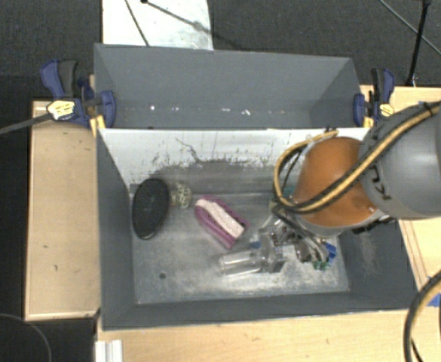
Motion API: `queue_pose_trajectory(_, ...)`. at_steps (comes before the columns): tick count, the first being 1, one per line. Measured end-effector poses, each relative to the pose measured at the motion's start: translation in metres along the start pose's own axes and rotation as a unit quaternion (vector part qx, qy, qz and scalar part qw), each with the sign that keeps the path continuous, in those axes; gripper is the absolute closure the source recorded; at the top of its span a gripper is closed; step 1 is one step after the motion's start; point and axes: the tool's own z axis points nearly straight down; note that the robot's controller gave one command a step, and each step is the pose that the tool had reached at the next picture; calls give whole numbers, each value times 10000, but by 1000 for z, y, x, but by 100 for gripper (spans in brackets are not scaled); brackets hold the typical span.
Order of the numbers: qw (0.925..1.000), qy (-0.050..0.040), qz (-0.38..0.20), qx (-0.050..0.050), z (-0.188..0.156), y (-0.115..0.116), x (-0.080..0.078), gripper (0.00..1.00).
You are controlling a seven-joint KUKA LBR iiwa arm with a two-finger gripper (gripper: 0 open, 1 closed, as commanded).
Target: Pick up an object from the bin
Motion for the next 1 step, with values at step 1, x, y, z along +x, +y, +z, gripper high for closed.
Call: queue_pose_trajectory(1, 10000, 0, 3, 0, 0, 0, 0, 100)
